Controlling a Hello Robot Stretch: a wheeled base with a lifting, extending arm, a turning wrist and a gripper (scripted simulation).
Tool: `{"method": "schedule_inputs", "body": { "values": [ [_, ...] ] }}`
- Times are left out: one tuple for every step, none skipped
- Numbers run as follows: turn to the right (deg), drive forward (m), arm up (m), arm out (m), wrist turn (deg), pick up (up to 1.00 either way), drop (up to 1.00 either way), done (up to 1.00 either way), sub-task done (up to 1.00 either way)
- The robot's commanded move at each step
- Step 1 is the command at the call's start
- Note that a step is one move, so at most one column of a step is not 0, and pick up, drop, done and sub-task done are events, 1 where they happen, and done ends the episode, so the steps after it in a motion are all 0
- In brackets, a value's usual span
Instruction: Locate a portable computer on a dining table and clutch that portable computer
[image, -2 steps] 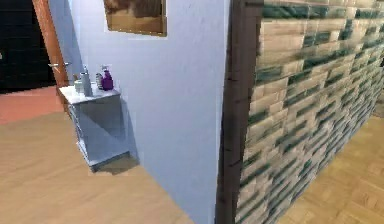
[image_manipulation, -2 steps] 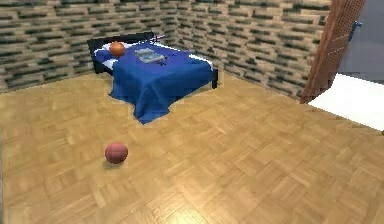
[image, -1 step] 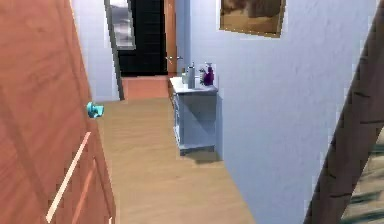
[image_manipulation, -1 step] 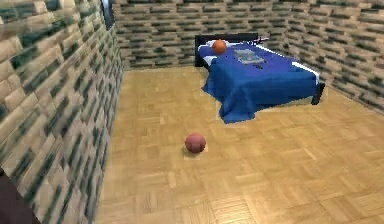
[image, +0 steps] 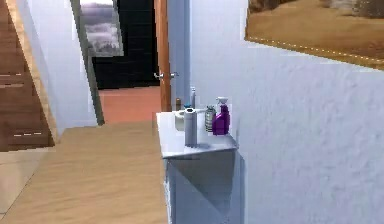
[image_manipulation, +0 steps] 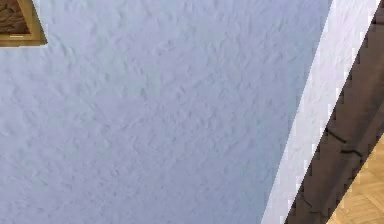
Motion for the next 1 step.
{"method": "schedule_inputs", "body": {
  "values": [
    [-6.0,0.0,0.0,0.0,0.0,0.0,0.0,0.0,0.0]
  ]
}}
